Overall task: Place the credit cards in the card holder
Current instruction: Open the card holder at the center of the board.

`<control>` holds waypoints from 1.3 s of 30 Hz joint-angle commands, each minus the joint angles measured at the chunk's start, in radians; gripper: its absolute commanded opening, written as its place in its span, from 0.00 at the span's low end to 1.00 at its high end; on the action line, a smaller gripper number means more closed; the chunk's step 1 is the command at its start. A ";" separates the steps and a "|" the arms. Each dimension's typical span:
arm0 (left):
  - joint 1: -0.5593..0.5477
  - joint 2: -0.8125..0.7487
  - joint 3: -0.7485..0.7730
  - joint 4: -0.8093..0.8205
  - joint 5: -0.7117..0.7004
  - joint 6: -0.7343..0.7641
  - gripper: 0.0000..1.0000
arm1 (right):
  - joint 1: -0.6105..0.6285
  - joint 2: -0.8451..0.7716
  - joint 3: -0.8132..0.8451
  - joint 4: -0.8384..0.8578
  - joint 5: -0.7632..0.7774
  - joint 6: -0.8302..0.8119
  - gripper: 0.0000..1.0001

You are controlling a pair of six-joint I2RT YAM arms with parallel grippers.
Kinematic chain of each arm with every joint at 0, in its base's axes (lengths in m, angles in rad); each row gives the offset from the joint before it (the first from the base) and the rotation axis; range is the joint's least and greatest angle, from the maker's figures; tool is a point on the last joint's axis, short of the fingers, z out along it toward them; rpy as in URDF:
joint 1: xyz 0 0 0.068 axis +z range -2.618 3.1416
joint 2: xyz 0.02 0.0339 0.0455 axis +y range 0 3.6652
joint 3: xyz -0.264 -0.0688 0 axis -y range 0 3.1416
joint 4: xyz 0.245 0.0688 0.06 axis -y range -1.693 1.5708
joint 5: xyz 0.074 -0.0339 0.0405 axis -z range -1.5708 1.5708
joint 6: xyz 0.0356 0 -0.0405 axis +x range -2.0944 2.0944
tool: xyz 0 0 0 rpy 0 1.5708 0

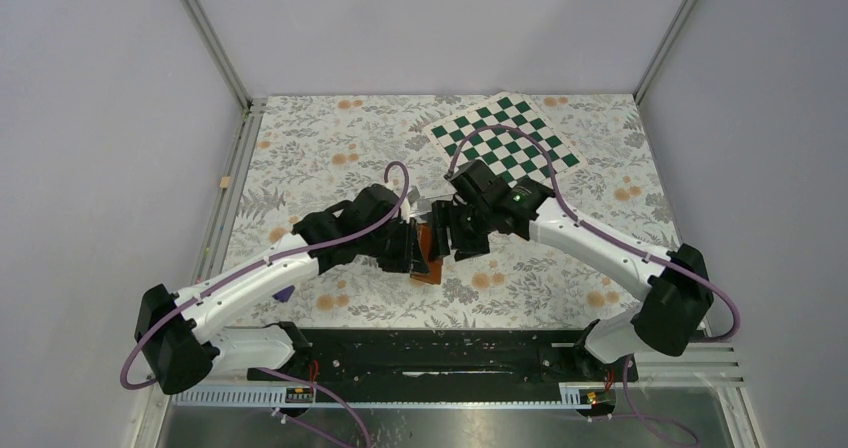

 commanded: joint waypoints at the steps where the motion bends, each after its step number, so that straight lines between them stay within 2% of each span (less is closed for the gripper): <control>1: -0.006 -0.015 0.051 0.038 0.027 0.008 0.00 | 0.017 0.029 0.032 -0.011 0.074 -0.003 0.63; 8: -0.006 -0.048 0.031 0.084 0.044 -0.021 0.00 | 0.024 0.058 0.027 -0.106 0.197 -0.029 0.47; 15: -0.006 -0.070 0.022 0.097 0.044 -0.027 0.00 | 0.022 0.050 -0.006 -0.219 0.368 -0.085 0.43; 20: -0.006 -0.093 -0.017 0.151 0.061 -0.055 0.00 | -0.011 -0.023 -0.070 -0.222 0.366 -0.090 0.44; 26: -0.004 -0.112 -0.078 0.222 0.082 -0.094 0.00 | -0.101 -0.175 -0.142 -0.165 0.186 -0.140 0.50; 29: -0.005 -0.107 -0.088 0.225 0.082 -0.097 0.00 | -0.128 -0.283 -0.175 -0.107 0.104 -0.171 0.74; 31: -0.006 -0.099 -0.087 0.225 0.087 -0.096 0.00 | -0.132 -0.332 -0.186 -0.076 0.056 -0.166 0.81; 39: -0.006 -0.070 -0.089 0.224 0.100 -0.092 0.00 | -0.104 -0.275 -0.162 0.008 -0.101 -0.080 0.81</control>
